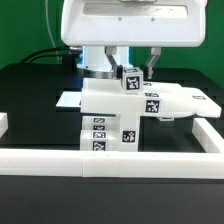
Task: Assemble chair
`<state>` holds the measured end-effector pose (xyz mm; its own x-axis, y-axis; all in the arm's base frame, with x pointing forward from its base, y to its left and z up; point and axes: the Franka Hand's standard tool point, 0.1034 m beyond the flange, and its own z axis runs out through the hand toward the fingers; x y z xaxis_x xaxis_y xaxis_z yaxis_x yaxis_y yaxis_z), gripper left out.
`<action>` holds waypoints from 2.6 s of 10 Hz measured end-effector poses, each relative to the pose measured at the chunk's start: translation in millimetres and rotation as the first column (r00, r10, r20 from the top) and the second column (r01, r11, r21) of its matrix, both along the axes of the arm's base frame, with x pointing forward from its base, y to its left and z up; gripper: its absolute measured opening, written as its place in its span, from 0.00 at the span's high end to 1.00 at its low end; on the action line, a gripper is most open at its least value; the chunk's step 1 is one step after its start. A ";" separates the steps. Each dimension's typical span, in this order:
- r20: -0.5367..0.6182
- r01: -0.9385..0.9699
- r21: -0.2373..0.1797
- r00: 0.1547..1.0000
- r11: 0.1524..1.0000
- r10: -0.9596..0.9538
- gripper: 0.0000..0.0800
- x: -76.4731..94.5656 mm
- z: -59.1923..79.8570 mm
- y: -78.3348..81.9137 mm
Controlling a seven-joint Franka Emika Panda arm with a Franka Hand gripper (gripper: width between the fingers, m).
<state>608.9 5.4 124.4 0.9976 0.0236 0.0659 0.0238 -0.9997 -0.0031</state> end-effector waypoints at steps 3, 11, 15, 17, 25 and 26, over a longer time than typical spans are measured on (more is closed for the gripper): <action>-0.002 0.207 0.014 0.978 0.978 -0.207 0.65 0.0 0.0 0.2; -0.044 0.742 0.072 0.670 0.666 -0.741 0.65 0.7 -1.0 -8.6; -0.035 0.687 0.070 0.726 0.723 -0.687 0.25 1.2 -1.1 -3.9; -0.007 0.536 0.069 0.843 0.841 -0.537 0.21 3.2 -1.0 -3.0; 0.027 0.018 0.012 0.999 1.000 -0.019 0.19 5.8 0.8 1.1; 0.023 0.016 0.014 1.000 1.000 -0.016 0.19 5.2 0.5 3.3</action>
Offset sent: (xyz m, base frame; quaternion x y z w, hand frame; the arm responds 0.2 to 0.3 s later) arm 0.0000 0.0000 0.0000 0.0000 0.0000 0.1296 0.9916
